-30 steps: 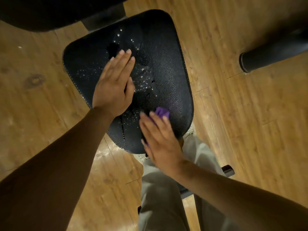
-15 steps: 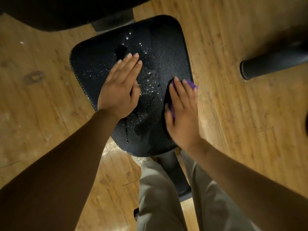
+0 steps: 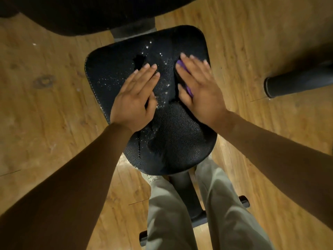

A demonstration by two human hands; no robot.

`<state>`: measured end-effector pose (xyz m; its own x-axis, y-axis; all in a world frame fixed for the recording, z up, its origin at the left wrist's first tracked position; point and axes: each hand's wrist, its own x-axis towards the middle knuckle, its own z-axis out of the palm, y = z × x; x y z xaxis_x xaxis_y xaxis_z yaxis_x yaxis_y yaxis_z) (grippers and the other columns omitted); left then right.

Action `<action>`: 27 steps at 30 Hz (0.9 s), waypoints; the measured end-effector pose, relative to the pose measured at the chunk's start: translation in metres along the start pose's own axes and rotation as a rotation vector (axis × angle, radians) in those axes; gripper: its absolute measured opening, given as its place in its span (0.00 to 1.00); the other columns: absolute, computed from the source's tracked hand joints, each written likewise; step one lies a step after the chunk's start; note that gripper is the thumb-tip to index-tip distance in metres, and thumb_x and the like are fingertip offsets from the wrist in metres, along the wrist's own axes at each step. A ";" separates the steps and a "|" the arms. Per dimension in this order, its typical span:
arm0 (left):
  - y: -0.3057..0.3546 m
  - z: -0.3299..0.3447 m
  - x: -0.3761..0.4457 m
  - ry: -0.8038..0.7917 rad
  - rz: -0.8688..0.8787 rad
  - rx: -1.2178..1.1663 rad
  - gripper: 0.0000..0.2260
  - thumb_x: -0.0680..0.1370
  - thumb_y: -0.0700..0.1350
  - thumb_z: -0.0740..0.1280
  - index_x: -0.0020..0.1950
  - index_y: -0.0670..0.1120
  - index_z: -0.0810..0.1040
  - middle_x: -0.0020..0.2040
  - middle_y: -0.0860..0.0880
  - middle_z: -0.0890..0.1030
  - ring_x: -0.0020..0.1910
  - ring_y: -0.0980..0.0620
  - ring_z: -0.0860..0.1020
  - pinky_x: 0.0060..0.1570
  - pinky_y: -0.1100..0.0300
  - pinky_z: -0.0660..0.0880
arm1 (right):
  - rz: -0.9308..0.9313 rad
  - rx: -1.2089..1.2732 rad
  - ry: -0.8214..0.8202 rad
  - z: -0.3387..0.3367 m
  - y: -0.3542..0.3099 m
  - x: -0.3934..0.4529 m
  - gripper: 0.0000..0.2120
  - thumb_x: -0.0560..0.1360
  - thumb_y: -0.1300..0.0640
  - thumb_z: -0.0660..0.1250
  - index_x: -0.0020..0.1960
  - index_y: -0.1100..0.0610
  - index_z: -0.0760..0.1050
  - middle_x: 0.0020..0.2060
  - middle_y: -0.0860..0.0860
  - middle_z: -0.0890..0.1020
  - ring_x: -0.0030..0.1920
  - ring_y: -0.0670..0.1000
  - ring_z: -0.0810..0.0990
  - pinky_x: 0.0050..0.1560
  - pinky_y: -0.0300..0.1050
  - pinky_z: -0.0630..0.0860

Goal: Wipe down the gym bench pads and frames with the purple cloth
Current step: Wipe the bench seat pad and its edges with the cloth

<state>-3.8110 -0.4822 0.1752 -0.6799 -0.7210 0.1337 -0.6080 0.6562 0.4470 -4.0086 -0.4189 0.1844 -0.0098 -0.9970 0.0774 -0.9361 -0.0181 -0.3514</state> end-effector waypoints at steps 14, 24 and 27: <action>0.001 0.001 0.000 0.018 -0.007 -0.012 0.21 0.79 0.41 0.57 0.72 0.39 0.69 0.74 0.44 0.67 0.75 0.48 0.62 0.74 0.48 0.58 | -0.654 -0.110 -0.311 -0.012 0.018 -0.035 0.26 0.81 0.45 0.55 0.74 0.59 0.63 0.74 0.55 0.63 0.75 0.56 0.57 0.76 0.51 0.52; 0.005 -0.002 0.001 -0.021 -0.021 0.028 0.22 0.78 0.41 0.58 0.72 0.39 0.69 0.74 0.43 0.67 0.75 0.48 0.62 0.74 0.49 0.59 | -0.197 -0.012 -0.025 -0.002 0.015 0.067 0.23 0.80 0.52 0.59 0.71 0.64 0.67 0.70 0.59 0.69 0.73 0.59 0.62 0.74 0.56 0.58; 0.006 -0.003 0.002 -0.033 -0.032 0.037 0.22 0.78 0.41 0.58 0.72 0.40 0.69 0.74 0.44 0.67 0.75 0.49 0.62 0.74 0.49 0.58 | -0.453 0.002 -0.211 -0.017 0.034 0.023 0.25 0.81 0.50 0.58 0.73 0.62 0.63 0.74 0.55 0.64 0.75 0.56 0.57 0.75 0.55 0.53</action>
<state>-3.8145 -0.4804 0.1802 -0.6728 -0.7343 0.0902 -0.6440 0.6413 0.4172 -4.0468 -0.4406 0.1904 0.4692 -0.8825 0.0328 -0.8289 -0.4529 -0.3283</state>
